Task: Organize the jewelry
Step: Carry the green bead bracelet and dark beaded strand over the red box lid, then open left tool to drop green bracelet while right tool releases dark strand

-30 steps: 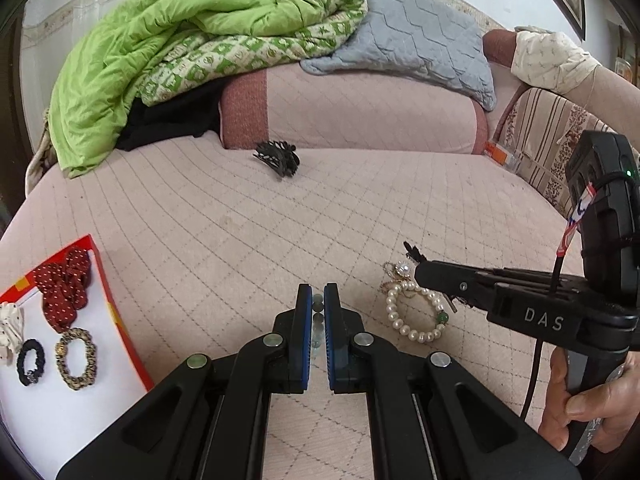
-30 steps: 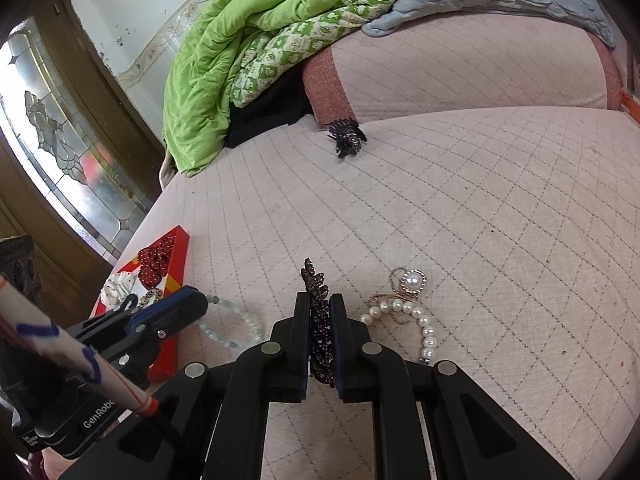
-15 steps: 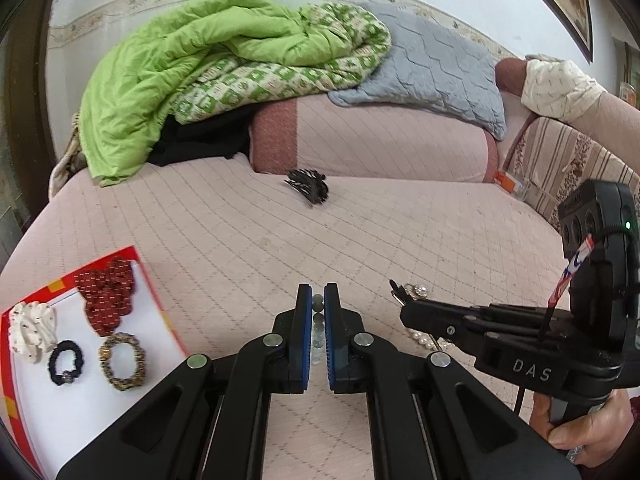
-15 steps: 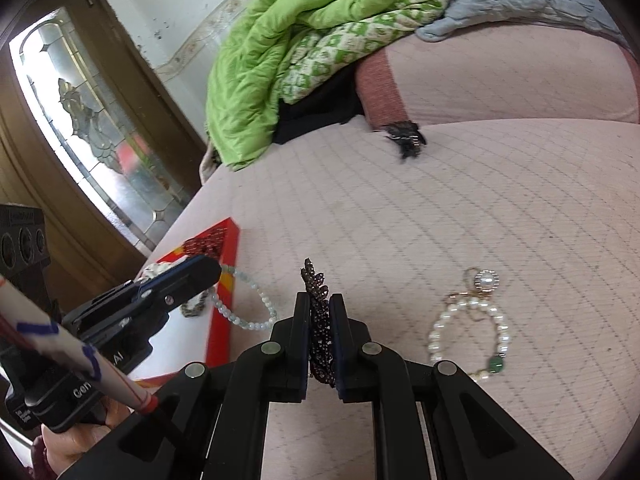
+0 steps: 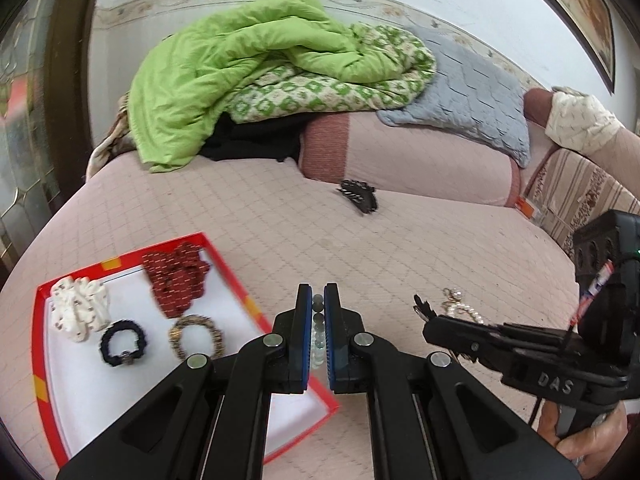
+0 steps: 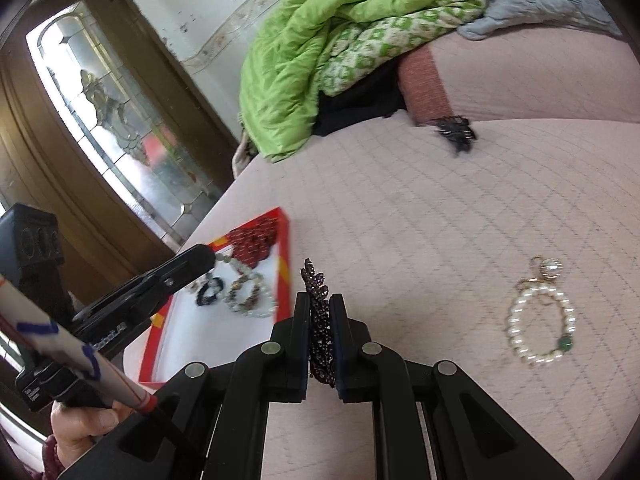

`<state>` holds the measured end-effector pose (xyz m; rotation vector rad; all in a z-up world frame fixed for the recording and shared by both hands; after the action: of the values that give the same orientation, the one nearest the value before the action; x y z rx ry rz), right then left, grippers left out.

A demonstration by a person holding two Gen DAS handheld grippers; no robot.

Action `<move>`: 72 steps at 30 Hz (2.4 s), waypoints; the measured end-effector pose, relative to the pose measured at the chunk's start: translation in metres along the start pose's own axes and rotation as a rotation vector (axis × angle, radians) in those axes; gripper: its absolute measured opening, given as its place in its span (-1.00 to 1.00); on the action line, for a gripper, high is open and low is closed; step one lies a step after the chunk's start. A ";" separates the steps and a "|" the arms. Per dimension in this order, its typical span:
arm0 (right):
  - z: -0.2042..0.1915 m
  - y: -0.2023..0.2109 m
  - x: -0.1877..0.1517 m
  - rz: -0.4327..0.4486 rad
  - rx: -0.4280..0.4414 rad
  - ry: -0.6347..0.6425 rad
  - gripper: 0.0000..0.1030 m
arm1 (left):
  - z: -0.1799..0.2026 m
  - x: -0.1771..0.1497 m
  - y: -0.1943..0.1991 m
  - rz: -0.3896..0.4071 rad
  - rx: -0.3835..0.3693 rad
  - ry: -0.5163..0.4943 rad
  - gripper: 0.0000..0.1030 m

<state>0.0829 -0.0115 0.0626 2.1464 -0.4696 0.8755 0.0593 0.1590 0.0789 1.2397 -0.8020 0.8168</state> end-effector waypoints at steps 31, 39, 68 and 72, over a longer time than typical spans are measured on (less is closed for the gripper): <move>-0.116 -0.118 -0.035 -0.207 0.049 0.068 -0.79 | -0.155 -0.037 0.035 -0.093 0.181 0.205 -0.89; -0.126 -0.140 -0.040 -0.242 0.021 0.093 -0.79 | -0.178 -0.048 0.034 -0.135 0.224 0.243 -0.89; -0.131 -0.194 -0.048 -0.324 -0.082 0.133 -0.79 | -0.203 -0.065 0.018 -0.224 0.297 0.263 -0.89; -0.133 -0.196 -0.048 -0.324 -0.084 0.137 -0.79 | -0.202 -0.065 0.017 -0.229 0.298 0.260 -0.89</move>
<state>0.1031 0.2185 -0.0081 1.9972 -0.0828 0.7963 0.0282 0.3546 0.0009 1.4210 -0.3278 0.9076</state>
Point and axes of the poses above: each gripper's, at about its wrist camera, not at the fingertips, and y roughly against the way its jaws point, z to its right, x to its top, the point moved 1 cm from there along -y, roughly the way its jaws point, and after that the axes turned 8 degrees about z, right-handed, at the moved point
